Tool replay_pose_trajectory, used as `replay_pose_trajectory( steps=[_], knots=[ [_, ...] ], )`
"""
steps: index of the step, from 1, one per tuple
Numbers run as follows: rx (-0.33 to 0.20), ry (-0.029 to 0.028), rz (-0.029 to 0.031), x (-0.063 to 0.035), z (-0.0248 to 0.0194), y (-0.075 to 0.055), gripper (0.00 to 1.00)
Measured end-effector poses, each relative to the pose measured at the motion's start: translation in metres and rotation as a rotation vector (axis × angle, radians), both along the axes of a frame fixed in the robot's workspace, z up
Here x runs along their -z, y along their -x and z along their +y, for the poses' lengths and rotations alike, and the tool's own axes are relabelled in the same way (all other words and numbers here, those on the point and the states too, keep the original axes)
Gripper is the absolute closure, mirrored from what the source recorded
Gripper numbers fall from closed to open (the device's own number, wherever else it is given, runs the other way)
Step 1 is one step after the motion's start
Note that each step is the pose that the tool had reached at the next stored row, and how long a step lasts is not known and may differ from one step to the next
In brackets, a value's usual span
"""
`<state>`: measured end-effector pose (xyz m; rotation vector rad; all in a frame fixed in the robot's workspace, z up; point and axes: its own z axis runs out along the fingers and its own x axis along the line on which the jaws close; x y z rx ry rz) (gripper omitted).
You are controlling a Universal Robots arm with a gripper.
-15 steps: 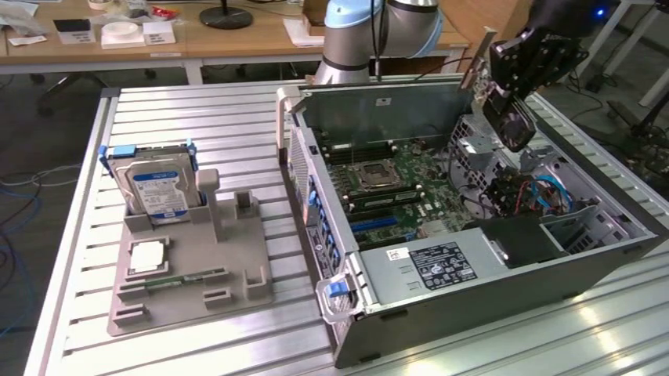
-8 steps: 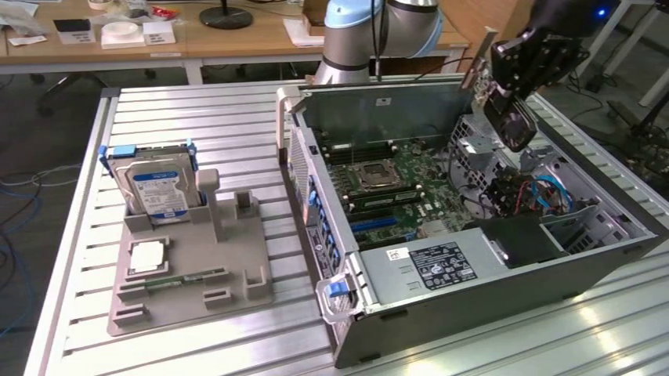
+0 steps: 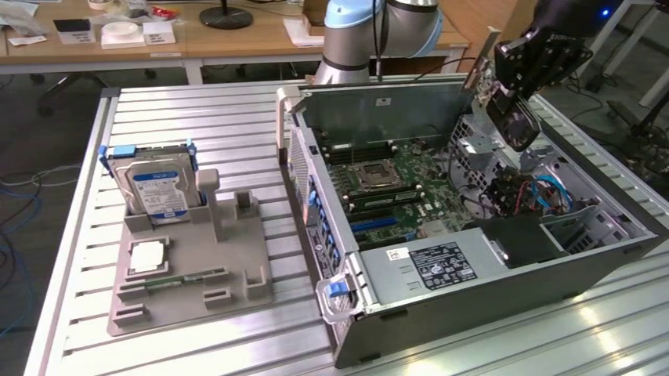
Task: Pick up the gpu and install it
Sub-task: 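Pick up the gpu and move the gpu toward the slot, then insert the gpu into the slot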
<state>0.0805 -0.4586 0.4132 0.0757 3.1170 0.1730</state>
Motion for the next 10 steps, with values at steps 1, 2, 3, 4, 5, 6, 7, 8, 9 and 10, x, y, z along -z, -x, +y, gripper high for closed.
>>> replay_pose_trajectory(
  steps=[1,2,3,4,5,6,7,8,9,10],
  knots=[
    [0.000,0.0000,0.0000,0.0000,0.0000,0.0000,0.73],
    [0.000,0.0000,0.0000,0.0000,0.0000,0.0000,0.73],
    [0.000,0.0000,0.0000,0.0000,0.0000,0.0000,0.73],
    [0.000,-0.0001,0.0000,0.0000,0.0000,-0.0004,0.73],
    [0.000,0.0000,0.0000,0.0000,0.0000,-0.0008,0.73],
    [0.000,0.0000,0.0000,0.0000,0.0000,-0.0008,0.73],
    [0.000,0.0000,0.0000,0.0000,0.0000,-0.0012,0.73],
    [0.000,0.0000,0.0000,0.0000,0.0000,-0.0012,0.73],
    [0.000,0.0000,0.0000,0.0000,0.0000,-0.0012,0.73],
    [0.000,-0.0001,0.0000,0.0000,0.0000,-0.0012,0.73]
  ],
)
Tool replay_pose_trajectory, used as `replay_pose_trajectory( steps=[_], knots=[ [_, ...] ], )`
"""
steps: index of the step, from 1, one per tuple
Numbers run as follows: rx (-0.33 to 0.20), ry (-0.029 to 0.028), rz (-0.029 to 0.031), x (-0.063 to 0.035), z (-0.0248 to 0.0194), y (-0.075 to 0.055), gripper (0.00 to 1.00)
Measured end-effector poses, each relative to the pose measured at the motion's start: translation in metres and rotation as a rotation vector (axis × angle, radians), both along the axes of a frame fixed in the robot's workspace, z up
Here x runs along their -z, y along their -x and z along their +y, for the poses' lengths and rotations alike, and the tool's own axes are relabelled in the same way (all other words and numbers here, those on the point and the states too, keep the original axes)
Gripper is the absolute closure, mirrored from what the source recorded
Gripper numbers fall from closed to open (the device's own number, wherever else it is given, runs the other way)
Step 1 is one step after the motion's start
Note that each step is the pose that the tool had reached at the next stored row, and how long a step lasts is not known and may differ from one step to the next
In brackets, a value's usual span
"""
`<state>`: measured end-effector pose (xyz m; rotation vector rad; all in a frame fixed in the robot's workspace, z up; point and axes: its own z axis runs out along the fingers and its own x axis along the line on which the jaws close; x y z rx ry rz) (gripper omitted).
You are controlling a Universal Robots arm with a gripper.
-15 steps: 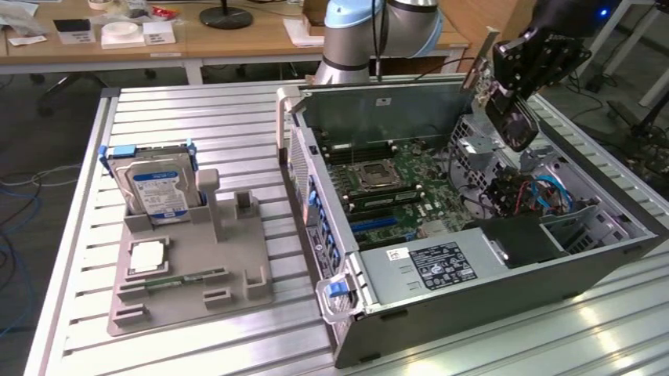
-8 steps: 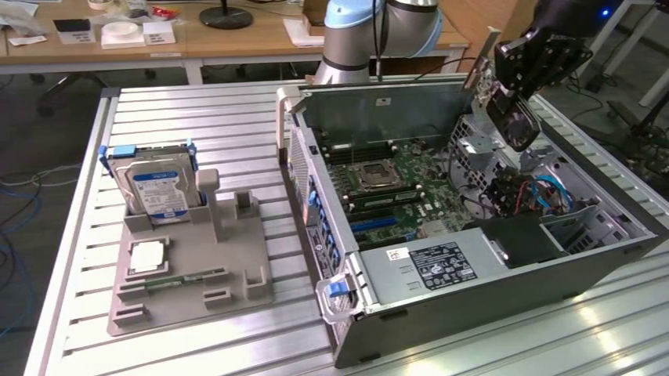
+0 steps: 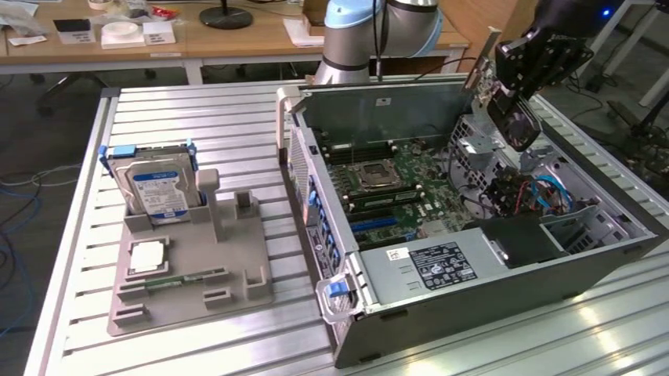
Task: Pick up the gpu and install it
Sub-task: 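Insert the gpu into the slot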
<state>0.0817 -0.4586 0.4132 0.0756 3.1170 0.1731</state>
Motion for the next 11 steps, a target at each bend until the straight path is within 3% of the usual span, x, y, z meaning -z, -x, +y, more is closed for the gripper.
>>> replay_pose_trajectory(
  steps=[11],
  knots=[
    [-0.014,0.0001,0.0000,0.0000,0.0000,0.0001,0.73]
  ],
)
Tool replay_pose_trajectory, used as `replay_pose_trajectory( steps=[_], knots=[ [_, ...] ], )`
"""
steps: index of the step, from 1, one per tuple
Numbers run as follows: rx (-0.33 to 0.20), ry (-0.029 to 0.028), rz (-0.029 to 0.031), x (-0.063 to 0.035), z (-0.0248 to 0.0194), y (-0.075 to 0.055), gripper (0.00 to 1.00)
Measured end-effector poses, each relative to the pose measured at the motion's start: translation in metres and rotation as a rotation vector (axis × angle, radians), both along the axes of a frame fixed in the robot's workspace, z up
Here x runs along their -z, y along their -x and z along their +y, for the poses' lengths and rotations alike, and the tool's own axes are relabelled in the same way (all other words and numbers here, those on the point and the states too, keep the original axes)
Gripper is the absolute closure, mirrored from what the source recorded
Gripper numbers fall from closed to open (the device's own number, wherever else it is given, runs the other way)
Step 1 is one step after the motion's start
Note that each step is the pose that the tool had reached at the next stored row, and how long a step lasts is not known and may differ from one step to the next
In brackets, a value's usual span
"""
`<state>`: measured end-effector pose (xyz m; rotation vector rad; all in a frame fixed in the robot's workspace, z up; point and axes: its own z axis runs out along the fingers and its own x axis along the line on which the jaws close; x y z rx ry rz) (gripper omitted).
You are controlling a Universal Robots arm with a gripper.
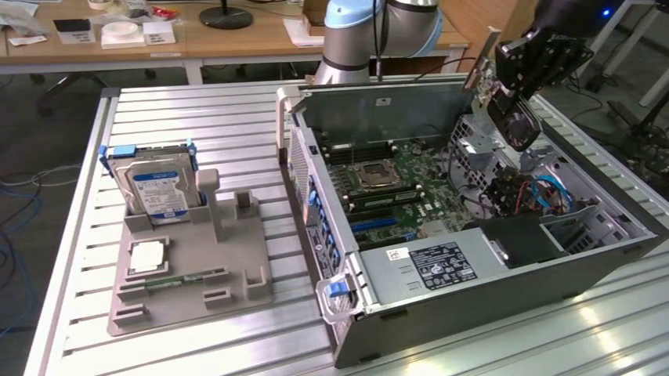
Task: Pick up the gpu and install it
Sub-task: 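Insert the gpu into the slot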
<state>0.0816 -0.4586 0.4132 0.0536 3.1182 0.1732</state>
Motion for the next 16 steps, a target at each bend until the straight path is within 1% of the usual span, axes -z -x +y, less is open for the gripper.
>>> replay_pose_trajectory(
  steps=[6,16],
  knots=[
    [-0.104,0.0002,0.0001,0.0001,0.0000,0.0000,0.73],
    [-0.285,0.0045,0.0003,0.0004,0.0000,0.0000,0.73]
  ],
)
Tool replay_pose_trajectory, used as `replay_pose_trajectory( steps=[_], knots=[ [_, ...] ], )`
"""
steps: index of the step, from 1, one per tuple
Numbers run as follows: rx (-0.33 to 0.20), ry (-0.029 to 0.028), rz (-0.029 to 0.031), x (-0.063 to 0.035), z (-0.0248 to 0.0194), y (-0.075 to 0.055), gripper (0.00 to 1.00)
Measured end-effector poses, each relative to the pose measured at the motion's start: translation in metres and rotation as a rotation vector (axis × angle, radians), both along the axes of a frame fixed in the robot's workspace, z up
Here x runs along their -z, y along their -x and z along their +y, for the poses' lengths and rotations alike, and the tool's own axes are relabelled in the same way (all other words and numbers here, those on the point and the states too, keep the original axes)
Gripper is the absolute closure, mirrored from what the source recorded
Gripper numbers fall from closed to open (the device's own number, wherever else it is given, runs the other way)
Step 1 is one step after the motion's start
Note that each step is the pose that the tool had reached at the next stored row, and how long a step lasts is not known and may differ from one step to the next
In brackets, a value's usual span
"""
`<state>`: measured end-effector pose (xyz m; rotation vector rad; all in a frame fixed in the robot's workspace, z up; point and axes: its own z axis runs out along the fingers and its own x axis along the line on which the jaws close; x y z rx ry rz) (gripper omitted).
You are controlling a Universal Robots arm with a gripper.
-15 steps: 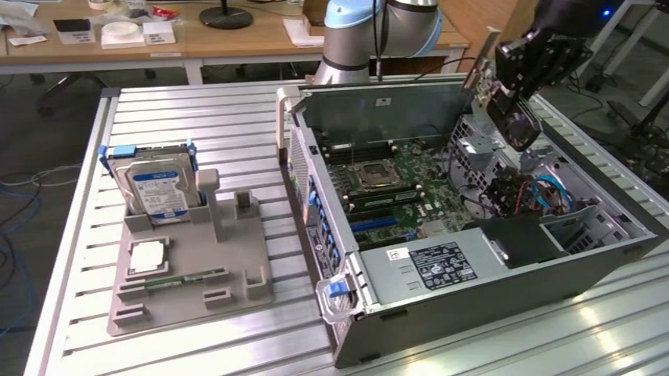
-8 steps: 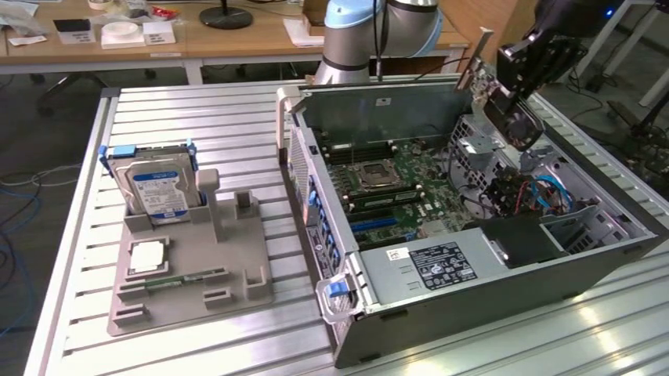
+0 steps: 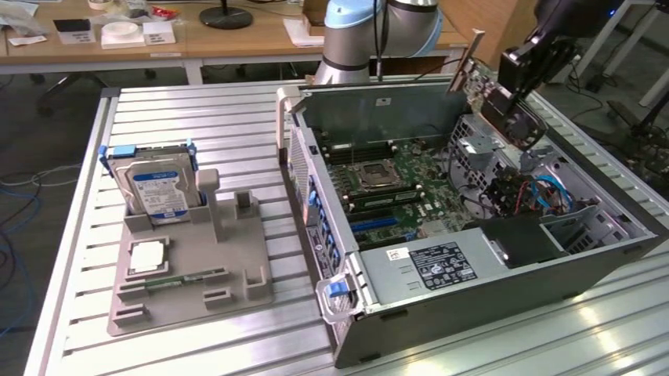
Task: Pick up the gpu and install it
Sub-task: 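Insert the gpu into the slot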
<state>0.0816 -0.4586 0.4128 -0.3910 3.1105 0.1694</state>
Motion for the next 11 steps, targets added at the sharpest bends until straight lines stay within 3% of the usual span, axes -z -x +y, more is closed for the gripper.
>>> replay_pose_trajectory(
  steps=[11],
  knots=[
    [-0.201,0.0070,0.0000,0.0004,0.0000,0.0000,0.73]
  ],
)
